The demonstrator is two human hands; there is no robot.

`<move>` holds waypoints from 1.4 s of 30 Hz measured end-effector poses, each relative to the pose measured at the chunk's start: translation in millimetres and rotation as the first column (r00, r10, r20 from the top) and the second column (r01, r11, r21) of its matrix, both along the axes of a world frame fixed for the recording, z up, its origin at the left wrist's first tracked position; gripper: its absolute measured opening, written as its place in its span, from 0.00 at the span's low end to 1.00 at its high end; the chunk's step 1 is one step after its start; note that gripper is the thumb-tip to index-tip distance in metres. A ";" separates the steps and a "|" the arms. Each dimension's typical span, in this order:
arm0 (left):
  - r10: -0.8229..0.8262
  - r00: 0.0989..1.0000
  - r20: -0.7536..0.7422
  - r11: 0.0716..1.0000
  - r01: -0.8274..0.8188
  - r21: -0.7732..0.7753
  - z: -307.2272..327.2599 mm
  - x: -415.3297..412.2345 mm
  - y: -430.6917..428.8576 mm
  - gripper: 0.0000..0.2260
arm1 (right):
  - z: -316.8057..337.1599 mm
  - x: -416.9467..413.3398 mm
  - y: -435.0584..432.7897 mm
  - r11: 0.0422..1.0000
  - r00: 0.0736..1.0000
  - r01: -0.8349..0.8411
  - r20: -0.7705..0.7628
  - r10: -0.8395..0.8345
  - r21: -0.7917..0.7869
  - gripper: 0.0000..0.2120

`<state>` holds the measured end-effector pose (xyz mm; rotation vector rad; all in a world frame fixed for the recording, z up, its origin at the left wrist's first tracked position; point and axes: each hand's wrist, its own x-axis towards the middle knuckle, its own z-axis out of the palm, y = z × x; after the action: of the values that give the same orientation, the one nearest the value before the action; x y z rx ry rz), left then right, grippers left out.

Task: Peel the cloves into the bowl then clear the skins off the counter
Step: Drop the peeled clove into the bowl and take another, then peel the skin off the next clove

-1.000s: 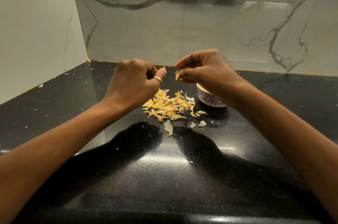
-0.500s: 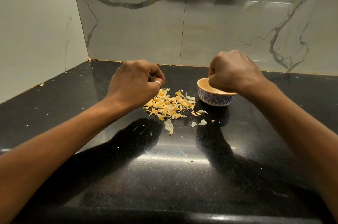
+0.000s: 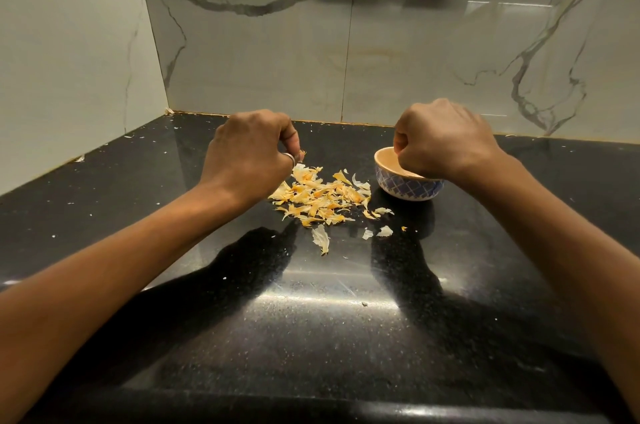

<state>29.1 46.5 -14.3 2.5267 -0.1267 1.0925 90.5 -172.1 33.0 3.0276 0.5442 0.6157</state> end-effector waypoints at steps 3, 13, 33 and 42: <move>0.008 1.000 -0.015 1.000 -0.008 0.005 1.6 -0.9 0.6 0.10 | -3.3 4.4 3.5 0.987 0.986 -0.138 0.109 0.129 0.082 0.08; -0.007 1.000 -0.009 1.000 0.007 -0.009 0.8 2.5 1.6 0.05 | -31.2 -4.2 30.4 0.817 0.821 -0.571 0.095 0.563 0.081 0.04; 0.090 0.995 -0.044 0.996 -0.088 0.028 -0.4 4.7 5.1 0.04 | -47.3 -6.2 45.5 0.808 0.796 -0.572 -0.144 0.589 0.141 0.09; -0.041 0.983 -0.179 0.998 0.047 0.029 0.6 3.7 2.6 0.04 | -35.8 -5.9 37.9 0.793 0.827 -0.526 -0.031 0.561 0.307 0.09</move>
<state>32.8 49.1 -13.8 2.6239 -0.1517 0.8485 84.6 -134.2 -2.8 3.1716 1.4997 0.5542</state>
